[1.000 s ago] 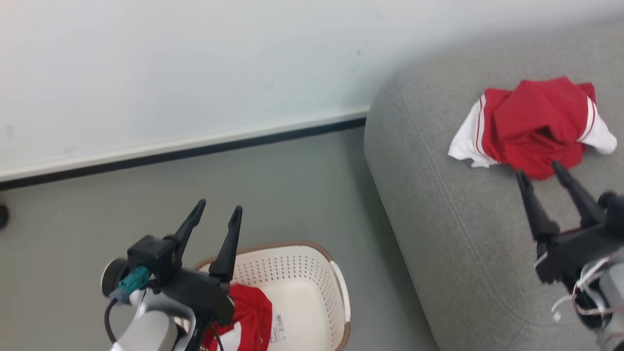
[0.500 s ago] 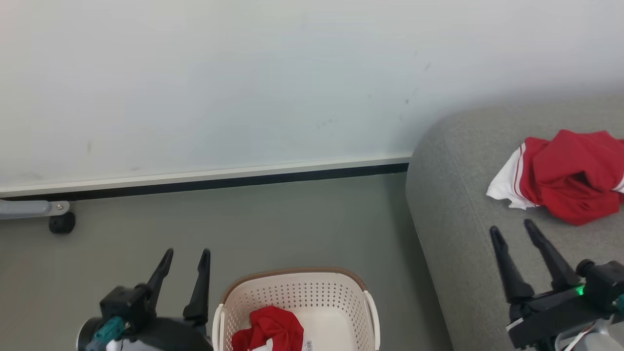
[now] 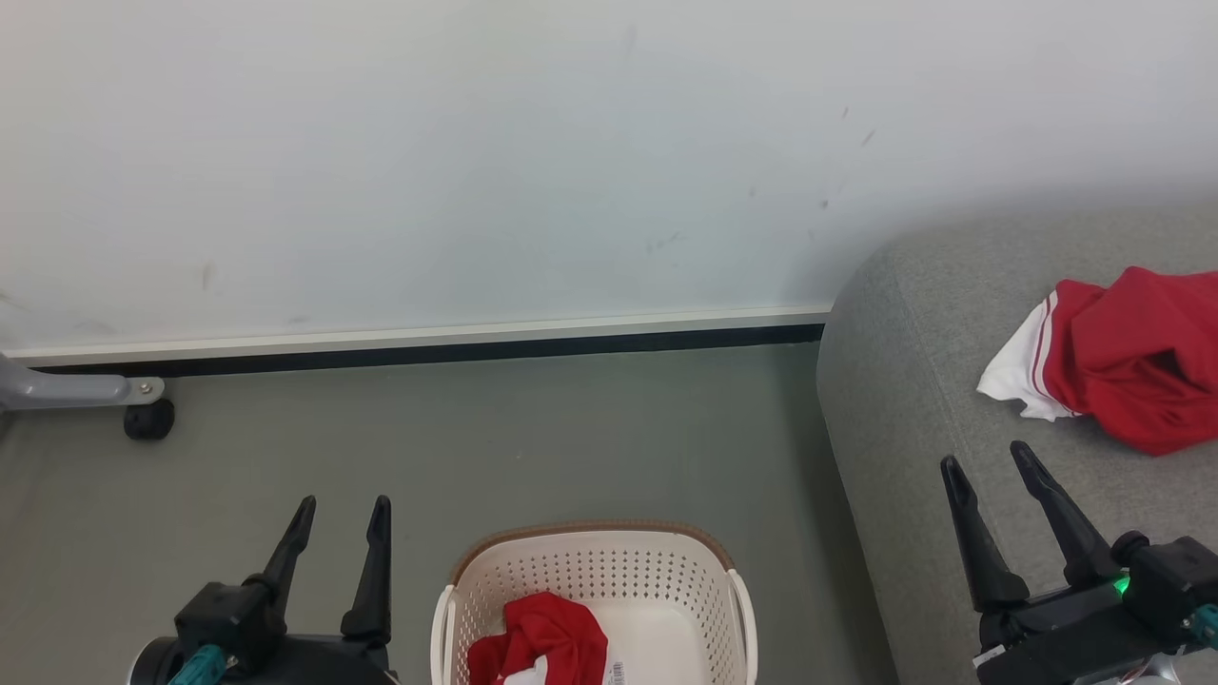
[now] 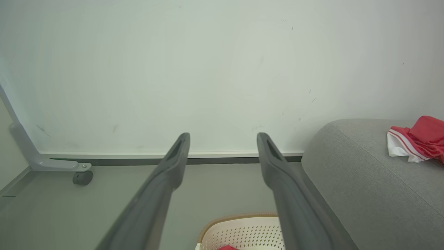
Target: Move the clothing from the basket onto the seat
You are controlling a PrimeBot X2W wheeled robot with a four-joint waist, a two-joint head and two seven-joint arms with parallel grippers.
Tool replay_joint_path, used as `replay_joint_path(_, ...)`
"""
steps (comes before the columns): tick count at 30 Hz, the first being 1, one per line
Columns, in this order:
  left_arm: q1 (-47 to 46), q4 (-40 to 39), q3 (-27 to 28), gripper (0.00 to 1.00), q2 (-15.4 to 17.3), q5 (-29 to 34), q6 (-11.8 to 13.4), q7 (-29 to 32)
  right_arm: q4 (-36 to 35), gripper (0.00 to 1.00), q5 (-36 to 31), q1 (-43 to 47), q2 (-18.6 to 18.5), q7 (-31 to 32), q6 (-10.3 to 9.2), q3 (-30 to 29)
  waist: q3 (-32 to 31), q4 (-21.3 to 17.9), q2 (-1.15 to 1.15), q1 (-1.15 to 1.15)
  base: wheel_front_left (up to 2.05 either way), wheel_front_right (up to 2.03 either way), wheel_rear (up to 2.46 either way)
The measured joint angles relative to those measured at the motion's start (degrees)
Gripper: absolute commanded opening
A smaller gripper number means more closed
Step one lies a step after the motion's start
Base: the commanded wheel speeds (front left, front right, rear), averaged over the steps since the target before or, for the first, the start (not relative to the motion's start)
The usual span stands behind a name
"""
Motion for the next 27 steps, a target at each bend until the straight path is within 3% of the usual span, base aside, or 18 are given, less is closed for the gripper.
replay_joint_path(27, 1.5, -4.12, 4.41, 1.0, -1.63, 4.25, 0.01, -0.01, -4.32, 1.0, -3.08, 0.31, 1.52, 0.0, 0.03, -0.84, 4.79, -1.22, 0.0, 0.0, 0.0, 0.0, 0.0)
